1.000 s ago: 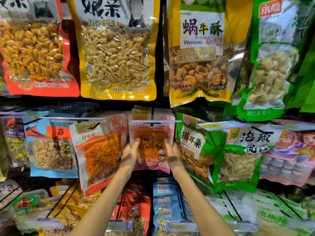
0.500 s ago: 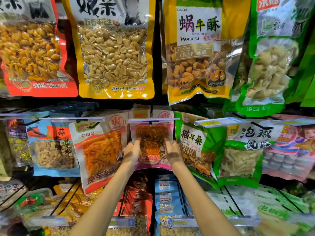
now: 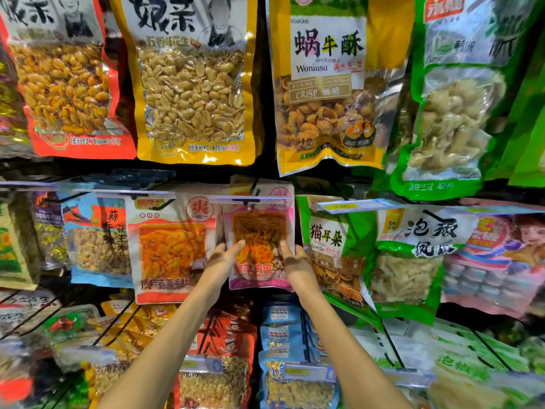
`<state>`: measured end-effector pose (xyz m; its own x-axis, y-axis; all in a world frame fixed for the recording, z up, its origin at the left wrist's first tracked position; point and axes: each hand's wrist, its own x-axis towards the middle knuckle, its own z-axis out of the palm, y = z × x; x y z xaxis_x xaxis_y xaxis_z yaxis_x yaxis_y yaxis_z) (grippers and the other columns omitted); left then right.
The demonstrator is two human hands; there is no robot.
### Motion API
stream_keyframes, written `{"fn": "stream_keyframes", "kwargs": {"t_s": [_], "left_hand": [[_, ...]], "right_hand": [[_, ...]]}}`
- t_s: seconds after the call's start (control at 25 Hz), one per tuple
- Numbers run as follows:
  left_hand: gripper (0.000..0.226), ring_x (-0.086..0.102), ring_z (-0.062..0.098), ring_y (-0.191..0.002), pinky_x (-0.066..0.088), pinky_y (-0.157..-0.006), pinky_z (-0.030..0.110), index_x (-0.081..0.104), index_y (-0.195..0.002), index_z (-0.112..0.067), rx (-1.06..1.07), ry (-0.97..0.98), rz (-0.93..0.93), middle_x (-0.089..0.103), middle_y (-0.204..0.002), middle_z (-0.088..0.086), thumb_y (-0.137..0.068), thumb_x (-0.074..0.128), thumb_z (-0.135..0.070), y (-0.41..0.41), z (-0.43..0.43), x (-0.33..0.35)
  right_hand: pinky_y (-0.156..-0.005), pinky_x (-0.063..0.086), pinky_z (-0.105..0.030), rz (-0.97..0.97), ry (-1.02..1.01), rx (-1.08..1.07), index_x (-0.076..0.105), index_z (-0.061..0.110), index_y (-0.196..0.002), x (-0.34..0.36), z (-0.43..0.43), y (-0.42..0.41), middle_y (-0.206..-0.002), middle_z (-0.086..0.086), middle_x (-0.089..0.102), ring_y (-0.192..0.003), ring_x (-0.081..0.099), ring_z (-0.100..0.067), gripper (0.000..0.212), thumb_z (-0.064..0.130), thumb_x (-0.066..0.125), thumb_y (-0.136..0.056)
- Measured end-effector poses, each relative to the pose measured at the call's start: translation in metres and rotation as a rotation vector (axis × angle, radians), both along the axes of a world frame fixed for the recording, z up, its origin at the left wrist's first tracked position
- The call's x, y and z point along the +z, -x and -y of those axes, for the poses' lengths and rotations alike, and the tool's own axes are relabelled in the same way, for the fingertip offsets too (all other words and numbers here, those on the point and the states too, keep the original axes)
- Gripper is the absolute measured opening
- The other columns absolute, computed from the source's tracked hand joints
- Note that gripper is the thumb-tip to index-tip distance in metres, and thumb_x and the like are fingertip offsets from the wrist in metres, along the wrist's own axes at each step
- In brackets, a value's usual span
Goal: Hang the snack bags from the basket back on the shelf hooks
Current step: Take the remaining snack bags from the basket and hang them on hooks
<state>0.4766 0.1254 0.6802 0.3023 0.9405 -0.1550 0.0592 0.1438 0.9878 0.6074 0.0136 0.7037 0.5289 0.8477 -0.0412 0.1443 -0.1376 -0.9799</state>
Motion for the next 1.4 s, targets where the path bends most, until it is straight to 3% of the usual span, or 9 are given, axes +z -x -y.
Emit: {"fn": "stream_keyframes", "kwargs": {"t_s": [0.16, 0.24, 0.28, 0.32, 0.4, 0.44, 0.52, 0.84, 1.4], "left_hand": [[0.076, 0.032, 0.027, -0.144, 0.031, -0.111, 0.038, 0.023, -0.154, -0.015, -0.069, -0.118, -0.218, 0.028, -0.158, 0.004, -0.095, 0.057, -0.048, 0.010, 0.027, 0.008], [0.036, 0.057, 0.020, -0.111, 0.036, -0.085, 0.030, 0.049, -0.129, -0.016, -0.118, -0.269, -0.405, 0.056, -0.119, 0.007, -0.100, 0.053, -0.037, 0.017, 0.038, 0.011], [0.012, 0.055, 0.011, -0.084, 0.033, -0.074, 0.030, 0.050, -0.106, -0.022, -0.142, -0.353, -0.482, 0.053, -0.093, 0.000, -0.100, 0.053, -0.032, 0.021, 0.046, 0.014], [0.010, 0.049, 0.009, -0.073, 0.032, -0.069, 0.029, 0.045, -0.095, -0.025, -0.157, -0.423, -0.535, 0.045, -0.082, -0.005, -0.100, 0.053, -0.030, 0.025, 0.050, 0.016], [0.026, 0.059, 0.020, -0.100, 0.040, -0.082, 0.031, 0.053, -0.117, -0.013, -0.226, -0.522, -0.633, 0.057, -0.104, 0.004, -0.098, 0.055, -0.031, 0.036, 0.056, 0.017], [0.049, 0.052, 0.026, -0.123, 0.040, -0.095, 0.032, 0.044, -0.138, -0.008, -0.273, -0.542, -0.696, 0.054, -0.130, 0.009, -0.098, 0.055, -0.034, 0.042, 0.060, 0.019], [0.070, 0.036, 0.029, -0.140, 0.036, -0.109, 0.036, 0.025, -0.153, -0.008, -0.333, -0.593, -0.807, 0.035, -0.154, 0.011, -0.098, 0.053, -0.040, 0.051, 0.066, 0.017], [0.061, 0.042, 0.037, -0.131, 0.043, -0.103, 0.048, 0.035, -0.147, -0.014, -0.397, -0.849, -1.163, 0.041, -0.145, 0.015, -0.098, 0.046, -0.049, 0.078, 0.116, 0.018], [0.060, 0.037, 0.037, -0.134, 0.038, -0.103, 0.052, 0.033, -0.149, -0.017, -0.468, -0.947, -1.247, 0.038, -0.147, 0.012, -0.099, 0.046, -0.047, 0.032, 0.175, 0.036]], "right_hand": [[-0.095, 0.045, -0.039, 0.209, 0.040, 0.028, 0.043, 0.011, -0.142, -0.012, 0.010, -0.005, -0.137, -0.013, 0.054, -0.115, 0.057, -0.030, 0.043, 0.031, 0.047, -0.104], [-0.092, 0.044, -0.034, 0.302, 0.082, 0.059, 0.048, 0.011, -0.137, -0.016, 0.018, -0.005, -0.130, -0.005, 0.055, -0.110, 0.054, -0.020, 0.041, 0.032, 0.048, -0.102], [-0.090, 0.043, -0.029, 0.363, 0.108, 0.062, 0.052, 0.009, -0.131, -0.018, 0.022, -0.004, -0.124, -0.003, 0.056, -0.110, 0.053, -0.017, 0.039, 0.034, 0.050, -0.101], [-0.087, 0.046, -0.031, 0.442, 0.137, 0.057, 0.055, 0.006, -0.121, -0.019, 0.025, -0.004, -0.115, -0.006, 0.060, -0.106, 0.059, -0.024, 0.037, 0.036, 0.051, -0.100], [-0.071, 0.048, -0.034, 0.645, 0.227, 0.059, 0.056, 0.005, -0.107, -0.021, 0.034, 0.002, -0.098, -0.013, 0.063, -0.095, 0.063, -0.036, 0.036, 0.039, 0.054, -0.097], [-0.073, 0.050, -0.037, 0.766, 0.280, 0.063, 0.056, 0.005, -0.110, -0.020, 0.041, 0.005, -0.102, -0.013, 0.063, -0.099, 0.062, -0.036, 0.038, 0.040, 0.054, -0.096], [-0.087, 0.050, -0.043, 0.982, 0.388, 0.069, 0.054, 0.008, -0.123, -0.016, 0.054, 0.011, -0.118, -0.013, 0.059, -0.112, 0.056, -0.034, 0.043, 0.042, 0.051, -0.097], [-0.104, 0.039, -0.048, 1.264, 0.626, 0.110, 0.048, 0.011, -0.136, 0.001, 0.114, 0.043, -0.140, -0.014, 0.047, -0.131, 0.043, -0.034, 0.053, 0.050, 0.043, -0.101], [-0.103, 0.041, -0.047, 1.250, 0.640, -0.003, 0.042, 0.014, -0.141, 0.004, 0.177, 0.001, -0.141, -0.013, 0.046, -0.132, 0.041, -0.034, 0.062, 0.059, 0.036, -0.099]]}}
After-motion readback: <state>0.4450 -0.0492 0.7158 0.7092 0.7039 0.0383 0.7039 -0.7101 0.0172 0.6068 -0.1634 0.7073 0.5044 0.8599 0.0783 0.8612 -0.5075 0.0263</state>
